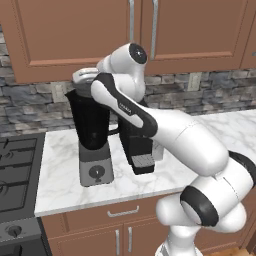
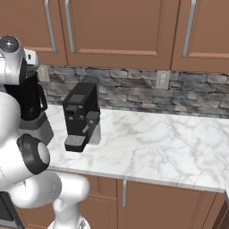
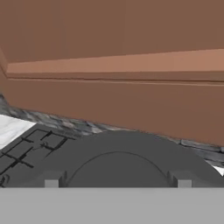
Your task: Close the lid blender by securely placing the lid on top.
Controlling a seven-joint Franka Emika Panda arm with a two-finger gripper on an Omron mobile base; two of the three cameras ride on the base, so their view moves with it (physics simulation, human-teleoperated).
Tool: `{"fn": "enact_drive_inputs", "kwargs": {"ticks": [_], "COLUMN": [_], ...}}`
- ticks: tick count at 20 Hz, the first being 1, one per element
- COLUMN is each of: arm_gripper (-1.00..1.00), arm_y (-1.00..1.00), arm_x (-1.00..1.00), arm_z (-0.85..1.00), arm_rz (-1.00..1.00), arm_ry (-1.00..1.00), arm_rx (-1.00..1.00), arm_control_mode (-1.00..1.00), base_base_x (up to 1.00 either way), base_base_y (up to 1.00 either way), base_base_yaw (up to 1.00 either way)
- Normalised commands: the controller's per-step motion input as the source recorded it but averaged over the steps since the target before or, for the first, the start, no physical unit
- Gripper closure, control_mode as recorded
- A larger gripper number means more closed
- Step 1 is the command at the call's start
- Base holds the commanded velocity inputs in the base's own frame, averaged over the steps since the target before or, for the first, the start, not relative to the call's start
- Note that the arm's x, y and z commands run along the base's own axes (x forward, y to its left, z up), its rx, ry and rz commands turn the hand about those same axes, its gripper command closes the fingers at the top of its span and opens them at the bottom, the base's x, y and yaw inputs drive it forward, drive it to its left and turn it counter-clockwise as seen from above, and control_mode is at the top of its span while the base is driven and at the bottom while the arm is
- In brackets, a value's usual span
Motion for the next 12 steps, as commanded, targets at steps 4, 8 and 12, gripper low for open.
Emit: {"fn": "enact_drive_inputs", "kwargs": {"ticks": [4,8,12], "arm_gripper": [1.00,1.00,1.00], "arm_y": [0.18,0.02,0.12], "arm_x": [0.10,0.00,0.00], "arm_z": [-0.23,-0.41,-0.32], "arm_rz": [0.00,0.00,0.00], "arm_ry": [0.00,0.00,0.00], "arm_rx": [0.00,0.00,-0.06], "arm_control_mode": [-1.00,-1.00,-1.00], "base_base_x": [0.00,0.00,0.00], "base_base_y": [0.00,0.00,0.00], "base_base_yaw": [0.00,0.00,0.00]}}
